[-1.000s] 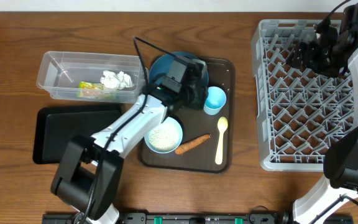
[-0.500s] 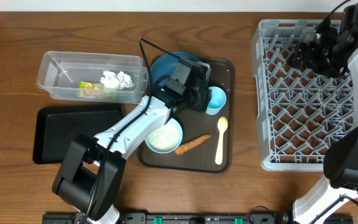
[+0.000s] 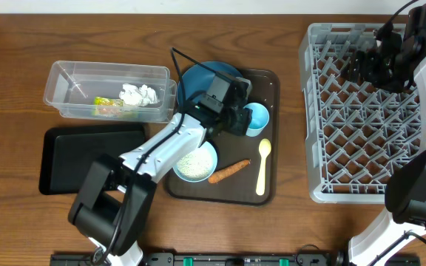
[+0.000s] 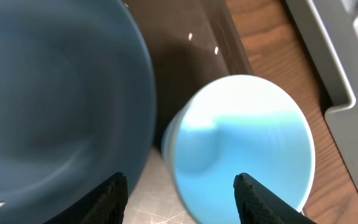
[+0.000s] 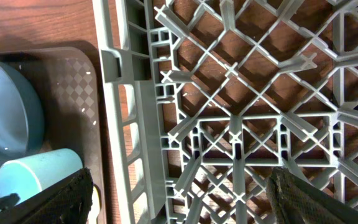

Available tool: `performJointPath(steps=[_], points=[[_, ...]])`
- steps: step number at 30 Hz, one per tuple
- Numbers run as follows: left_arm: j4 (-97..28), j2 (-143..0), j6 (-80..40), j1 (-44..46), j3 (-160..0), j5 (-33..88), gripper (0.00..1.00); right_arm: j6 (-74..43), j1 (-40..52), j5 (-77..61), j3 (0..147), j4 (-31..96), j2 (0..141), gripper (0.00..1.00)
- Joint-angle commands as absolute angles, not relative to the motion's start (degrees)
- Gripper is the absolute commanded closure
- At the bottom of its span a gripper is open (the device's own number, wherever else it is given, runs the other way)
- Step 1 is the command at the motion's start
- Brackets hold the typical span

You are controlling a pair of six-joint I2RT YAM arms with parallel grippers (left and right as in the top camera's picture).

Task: Sort waste into correct bins and load items into the dishwasher rack
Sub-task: 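Grasp the light-blue cup on the tray with the left gripper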

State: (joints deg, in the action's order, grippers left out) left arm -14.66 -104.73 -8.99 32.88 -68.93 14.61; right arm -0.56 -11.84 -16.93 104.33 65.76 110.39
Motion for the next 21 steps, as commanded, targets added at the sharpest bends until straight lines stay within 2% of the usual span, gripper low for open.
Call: performJointPath(steps=[1,6,13,14,17,21], points=[[-14.7,-105.7,-9.0,34.2,-68.6,14.3,0.43,0.5,-11.4,-16.9,105.2,65.9,109.4,0.11],[-14.8,-106.8,-9.0,35.0,-68.6,14.3,0.63,0.5,-11.4,-16.9,105.2,66.0,109.4,0.12],[-14.9,-106.8,-9.0,35.1,-68.6,14.3,0.81,0.5,-11.4,-16.9,105.2,66.1,109.4,0.11],[-14.9,-106.8,-9.0,35.1,-68.6,14.3,0.87,0.5,-11.4,-16.9,105.2,66.2,109.4,0.11],[-14.9,-105.8,-9.0,34.6,-68.6,14.3,0.91,0.5,-11.4,-16.4,105.2,66.2,109.4,0.12],[-15.2,-101.8,-9.1,32.0,-68.8,14.3,0.92,0.5,-11.4,-15.1,105.2,66.3,109.4,0.11]])
